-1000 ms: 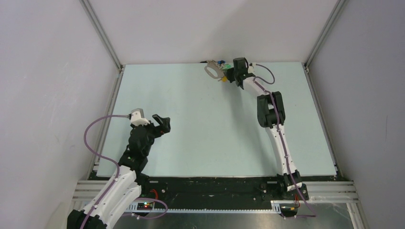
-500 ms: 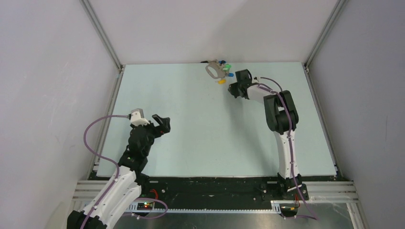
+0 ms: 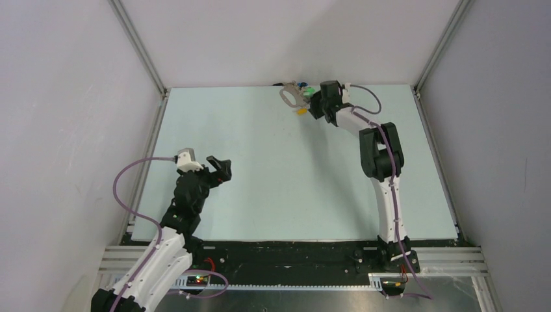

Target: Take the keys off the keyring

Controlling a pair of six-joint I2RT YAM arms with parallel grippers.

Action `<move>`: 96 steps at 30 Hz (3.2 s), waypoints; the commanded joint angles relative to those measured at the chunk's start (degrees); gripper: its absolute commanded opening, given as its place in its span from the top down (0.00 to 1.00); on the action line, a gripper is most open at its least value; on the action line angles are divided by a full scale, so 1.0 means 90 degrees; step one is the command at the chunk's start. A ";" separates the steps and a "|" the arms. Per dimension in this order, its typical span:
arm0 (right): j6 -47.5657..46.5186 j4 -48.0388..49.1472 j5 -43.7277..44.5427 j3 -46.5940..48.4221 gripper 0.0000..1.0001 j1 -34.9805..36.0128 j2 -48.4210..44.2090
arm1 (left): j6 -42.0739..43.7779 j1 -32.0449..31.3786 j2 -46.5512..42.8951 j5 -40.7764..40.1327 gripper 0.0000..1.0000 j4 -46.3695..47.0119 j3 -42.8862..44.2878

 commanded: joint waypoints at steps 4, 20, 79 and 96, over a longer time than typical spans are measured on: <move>-0.1530 -0.1649 0.0480 0.2756 0.46 0.0025 0.1258 | 0.0059 -0.0039 -0.0047 -0.0060 0.02 0.0055 0.0030; -0.6744 -0.1735 0.0215 0.4141 0.26 0.0116 0.1631 | 0.0007 -0.0033 0.0030 0.0005 0.02 0.0059 0.0049; -0.6902 -0.0578 -0.1700 -0.2877 1.00 -0.0007 -0.4609 | -0.1090 -0.0558 0.7566 0.2281 0.57 0.0085 0.6656; -0.6522 0.0352 -0.1951 -0.4540 1.00 -0.0192 -0.6935 | -0.4567 -0.0606 1.2849 0.2210 1.00 -0.0654 1.2914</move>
